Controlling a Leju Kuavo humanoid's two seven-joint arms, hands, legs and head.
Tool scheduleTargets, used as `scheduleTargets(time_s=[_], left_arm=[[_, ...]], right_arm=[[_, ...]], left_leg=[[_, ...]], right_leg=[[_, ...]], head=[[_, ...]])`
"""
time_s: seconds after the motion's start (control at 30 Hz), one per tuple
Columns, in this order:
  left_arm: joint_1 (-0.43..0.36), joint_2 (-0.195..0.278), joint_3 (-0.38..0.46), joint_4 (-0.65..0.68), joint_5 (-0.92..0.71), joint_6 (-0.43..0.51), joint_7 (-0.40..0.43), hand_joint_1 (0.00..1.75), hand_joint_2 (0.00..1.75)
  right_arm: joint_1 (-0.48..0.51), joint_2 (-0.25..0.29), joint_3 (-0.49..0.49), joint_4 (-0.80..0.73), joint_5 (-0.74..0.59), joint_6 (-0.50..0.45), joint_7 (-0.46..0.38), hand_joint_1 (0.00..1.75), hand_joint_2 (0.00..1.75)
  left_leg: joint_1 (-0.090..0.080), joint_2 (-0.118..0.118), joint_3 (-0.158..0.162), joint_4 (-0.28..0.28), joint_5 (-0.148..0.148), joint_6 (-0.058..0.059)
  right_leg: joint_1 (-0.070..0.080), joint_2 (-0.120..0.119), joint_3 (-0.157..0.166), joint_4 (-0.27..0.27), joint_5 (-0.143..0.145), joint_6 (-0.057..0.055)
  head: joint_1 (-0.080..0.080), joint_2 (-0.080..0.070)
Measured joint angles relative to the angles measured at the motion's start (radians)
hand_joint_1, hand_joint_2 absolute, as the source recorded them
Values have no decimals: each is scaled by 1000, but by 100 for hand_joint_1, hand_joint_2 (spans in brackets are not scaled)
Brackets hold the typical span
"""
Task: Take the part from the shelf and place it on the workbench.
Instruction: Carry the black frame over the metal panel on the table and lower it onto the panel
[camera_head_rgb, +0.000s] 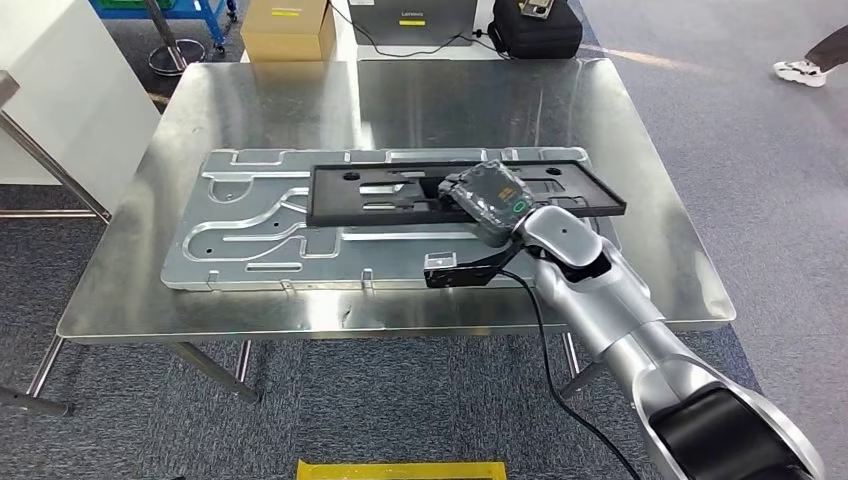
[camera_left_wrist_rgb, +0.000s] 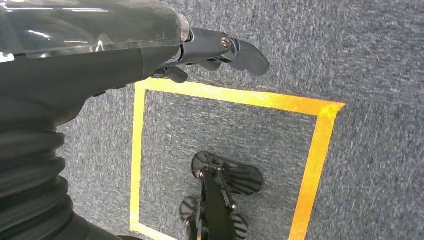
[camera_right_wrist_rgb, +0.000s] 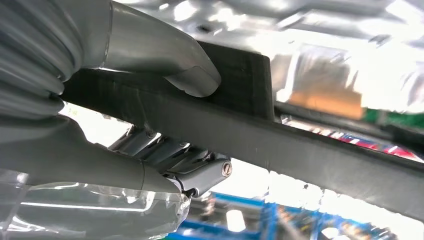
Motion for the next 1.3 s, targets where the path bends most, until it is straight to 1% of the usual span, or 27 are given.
scheduleTargets(time_s=[0.03, 0.07, 0.1, 0.17, 0.2, 0.23, 0.3, 0.37, 0.4, 0.47, 0.5, 0.53, 0.57, 0.6, 0.67, 0.7, 0.73, 0.8, 0.87, 0.93, 1.03, 1.07, 1.1, 1.13, 1.2, 1.27, 1.3], left_arm=[[0, 0, -3, 0, -1, -1, 0, 0, 175], [0, 0, -5, 0, -2, -2, 0, 0, 175], [0, 0, -7, 0, -3, -4, -1, 0, 175], [1, 1, -11, 0, -4, -8, -4, 0, 175], [1, 2, -12, 0, -5, -11, -8, 0, 175], [0, 3, -14, 0, -6, -13, -12, 0, 175], [0, 4, -17, 1, -10, -17, -24, 0, 175], [1, 4, -19, 2, -11, -20, -38, 0, 175], [1, 4, -21, 2, -12, -22, -44, 0, 175], [2, 4, -24, 3, -13, -26, -54, 0, 175], [2, 5, -25, 3, -13, -29, -59, 0, 175], [4, 5, -26, 3, -14, -33, -62, 0, 175], [5, 5, -27, 4, -14, -36, -65, 0, 175], [6, 5, -28, 4, -13, -39, -68, 0, 175], [6, 5, -30, 5, -13, -41, -72, 0, 175], [6, 6, -31, 5, -12, -42, -74, 0, 175], [5, 6, -32, 5, -12, -42, -75, 0, 175], [5, 6, -33, 6, -11, -43, -77, 0, 175], [5, 6, -34, 6, -11, -42, -81, 0, 87], [4, 6, -34, 6, -12, -42, -87, 0, 0], [2, 7, -35, 6, -13, -42, -94, 0, 0], [2, 7, -36, 6, -14, -42, -94, 0, 0], [2, 7, -37, 6, -15, -42, -95, 0, 0], [1, 7, -39, 6, -16, -42, -95, 0, 0], [1, 6, -42, 7, -17, -43, -95, 0, 0], [1, 6, -43, 7, -17, -45, -97, 0, 0], [1, 5, -43, 8, -16, -47, -99, 0, 0]], right_arm=[[-7, 14, 20, 27, 2, 2, 0, 161, 175], [-12, 27, 37, 51, 4, 4, 1, 161, 175], [-18, 39, 52, 73, 5, 7, 2, 161, 175], [-34, 61, 73, 113, 5, 13, 6, 161, 175], [-43, 71, 81, 132, 4, 15, 8, 161, 175], [-50, 79, 89, 151, 2, 17, 12, 161, 175], [-56, 92, 101, 190, -6, 18, 19, 161, 175], [-55, 100, 107, 226, -16, 19, 23, 161, 175], [-54, 103, 108, 243, -20, 20, 23, 161, 175], [-51, 108, 111, 273, -26, 20, 26, 161, 175], [-47, 109, 111, 287, -28, 20, 30, 120, 131], [-41, 109, 112, 300, -29, 20, 34, 80, 87], [-36, 109, 112, 311, -30, 21, 39, 40, 44], [-31, 109, 112, 321, -31, 22, 43, 0, 0], [-26, 109, 113, 337, -32, 26, 51, 0, 0], [-24, 108, 113, 344, -33, 28, 54, 0, 0], [-23, 108, 113, 350, -34, 30, 57, 0, 0], [-22, 107, 113, 361, -37, 31, 59, 0, 0], [-21, 106, 113, 369, -42, 23, 60, 0, 0], [-21, 105, 112, 373, -52, 6, 57, 0, 0], [-11, 101, 96, 375, -93, -43, 26, 0, 0], [-4, 100, 85, 372, -116, -66, 0, 0, 0], [2, 99, 71, 367, -146, -89, -35, 0, 0], [8, 98, 52, 355, -188, -112, -81, 0, 0], [24, 95, 4, 308, -297, -148, -178, 0, 0], [60, 84, -42, 205, -435, -175, -236, 0, 0], [88, 72, -58, 131, -499, -189, -247, 0, 0]], left_leg=[[1, -2, 1, 1, -2, 0], [2, -4, 2, 2, -4, -1], [3, -6, 3, 5, -6, -3], [4, -9, 5, 12, -15, -11], [3, -10, 4, 17, -19, -16], [2, -10, 3, 19, -22, -22], [0, -10, 3, 18, -24, -33], [2, -8, 4, 21, -33, -44], [3, -7, -4, 43, -48, -48], [4, -4, -49, 149, -103, -53], [5, -4, -83, 218, -130, -55], [5, -3, -112, 274, -146, -57], [5, -3, -128, 298, -144, -58], [6, -3, -125, 283, -123, -58], [7, -3, -72, 160, -52, -55], [6, -3, -41, 94, -27, -52], [5, -3, -20, 49, -14, -48], [1, -4, -7, 23, -15, -39], [2, -3, -6, 20, -11, -27], [6, -1, -2, 13, -7, -15], [6, 1, -2, 13, -6, -7], [6, 1, -2, 14, -7, -7], [6, 0, -2, 15, -8, -7], [6, -1, -2, 16, -8, -7], [4, -2, -1, 19, -11, -12], [2, -2, -2, 21, -14, -19], [1, -2, -2, 20, -14, -24]], right_leg=[[-4, -1, -27, 47, -10, 3], [-7, -1, -39, 63, -2, 5], [-10, -2, -33, 39, 25, 6], [-13, -4, 18, -84, 96, 4], [-11, -5, 43, -143, 118, 2], [-9, -5, 58, -179, 127, -1], [-3, -3, 66, -198, 124, -9], [-5, -3, 73, -206, 125, -21], [-7, -3, 77, -211, 127, -28], [-7, -4, 84, -216, 126, -38], [-5, -4, 86, -216, 125, -41], [-4, -4, 87, -216, 123, -42], [-3, -4, 88, -215, 122, -43], [-3, -3, 90, -214, 121, -43], [-2, -1, 95, -212, 117, -39], [0, 0, 95, -210, 114, -35], [2, 1, 95, -208, 113, -31], [4, 3, 93, -208, 113, -22], [2, 4, 94, -205, 110, -11], [1, 2, 73, -156, 75, -1], [-1, 0, -12, 26, -11, 8], [-2, 0, -29, 61, -17, 9], [-2, -1, -29, 61, -4, 9], [-3, -1, -12, 24, 24, 7], [-1, -1, 54, -112, 87, -2], [5, -2, 94, -198, 110, -10], [8, -2, 98, -207, 107, -13]], head=[[0, 0], [0, 0], [0, 0], [0, 0], [0, 0], [-1, 0], [-2, 0], [-2, 0], [-3, 0], [-5, 0], [-6, 0], [-5, 0], [-5, 0], [-5, 0], [-5, 0], [-6, 0], [-5, 0], [-5, 0], [-5, 0], [-4, 0], [-3, 0], [-3, 0], [-3, 0], [-3, 0], [-4, 0], [-4, 0], [-5, 0]])
